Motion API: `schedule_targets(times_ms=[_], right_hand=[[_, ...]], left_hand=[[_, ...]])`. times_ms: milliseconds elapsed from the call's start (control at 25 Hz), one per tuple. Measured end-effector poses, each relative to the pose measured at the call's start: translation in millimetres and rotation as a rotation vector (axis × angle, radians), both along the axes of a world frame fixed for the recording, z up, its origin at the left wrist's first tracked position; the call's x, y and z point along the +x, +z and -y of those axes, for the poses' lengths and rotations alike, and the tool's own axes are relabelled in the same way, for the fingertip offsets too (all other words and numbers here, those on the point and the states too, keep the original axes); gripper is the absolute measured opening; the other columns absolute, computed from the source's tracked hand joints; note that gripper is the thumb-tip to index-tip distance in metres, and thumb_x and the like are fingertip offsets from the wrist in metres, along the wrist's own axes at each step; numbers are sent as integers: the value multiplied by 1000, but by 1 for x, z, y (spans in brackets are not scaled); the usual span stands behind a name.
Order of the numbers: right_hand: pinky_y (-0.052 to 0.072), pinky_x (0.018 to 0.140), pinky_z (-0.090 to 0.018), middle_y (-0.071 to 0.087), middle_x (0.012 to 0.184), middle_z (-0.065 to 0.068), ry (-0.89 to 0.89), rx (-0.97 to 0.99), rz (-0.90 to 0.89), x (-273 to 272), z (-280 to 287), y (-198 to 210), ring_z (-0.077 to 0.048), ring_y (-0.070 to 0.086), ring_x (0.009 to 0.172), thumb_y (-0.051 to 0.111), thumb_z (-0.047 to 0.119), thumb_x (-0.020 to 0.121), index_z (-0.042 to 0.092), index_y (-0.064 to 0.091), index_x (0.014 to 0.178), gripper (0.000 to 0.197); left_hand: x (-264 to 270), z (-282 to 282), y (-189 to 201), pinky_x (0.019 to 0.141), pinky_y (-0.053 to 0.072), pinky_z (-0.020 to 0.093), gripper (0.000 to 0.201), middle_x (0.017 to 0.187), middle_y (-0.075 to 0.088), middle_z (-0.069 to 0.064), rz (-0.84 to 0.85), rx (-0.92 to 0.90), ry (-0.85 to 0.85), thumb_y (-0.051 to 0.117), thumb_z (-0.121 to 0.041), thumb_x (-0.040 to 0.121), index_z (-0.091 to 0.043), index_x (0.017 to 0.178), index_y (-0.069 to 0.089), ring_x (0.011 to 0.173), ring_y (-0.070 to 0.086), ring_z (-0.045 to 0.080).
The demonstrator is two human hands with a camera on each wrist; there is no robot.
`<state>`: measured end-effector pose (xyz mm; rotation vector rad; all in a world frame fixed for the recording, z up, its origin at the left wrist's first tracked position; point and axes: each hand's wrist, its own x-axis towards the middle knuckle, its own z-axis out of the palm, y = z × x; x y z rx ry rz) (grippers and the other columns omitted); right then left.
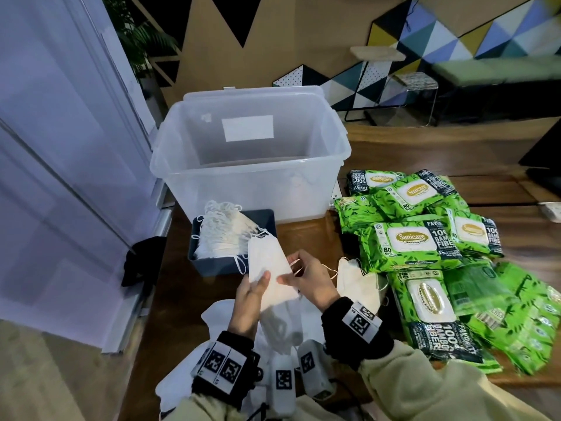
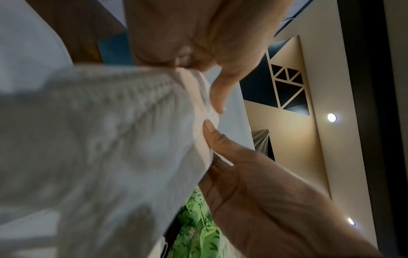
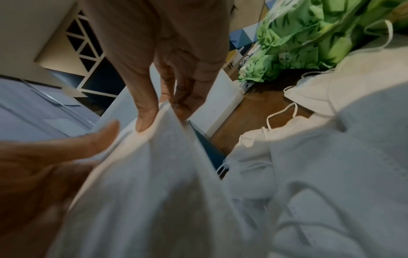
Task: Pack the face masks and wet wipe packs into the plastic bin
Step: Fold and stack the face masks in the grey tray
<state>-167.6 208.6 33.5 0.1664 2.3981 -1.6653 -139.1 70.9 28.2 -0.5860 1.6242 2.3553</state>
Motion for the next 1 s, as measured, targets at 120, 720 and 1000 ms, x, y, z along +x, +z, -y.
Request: schedule_targets(times_ms=[120, 720, 1000], right_hand=[[37, 58, -17, 56, 84, 3, 55, 135, -45, 2, 3, 7, -8, 50, 69, 78, 25, 74, 14, 51, 99, 39], [39, 66, -30, 54, 71, -9, -305, -555, 306, -29, 19, 11, -20, 48, 70, 62, 2, 85, 10, 54, 65, 22], [44, 60, -26, 62, 63, -8, -547, -667, 329, -29, 17, 9, -19, 57, 62, 54, -8, 79, 6, 58, 66, 19]], left_hand=[[3, 1, -4, 77, 54, 29, 31, 114, 62, 25, -29, -70, -49, 48, 0, 92, 5, 123, 50, 89, 65, 23], [20, 2, -12, 72, 51, 17, 107, 98, 67, 3, -249, -275, -194, 73, -78, 35, -6, 113, 55, 84, 67, 2], [24, 26, -24, 82, 51, 26, 79, 102, 67, 2, -228, -442, -341, 68, -77, 46, -23, 103, 57, 98, 63, 18]])
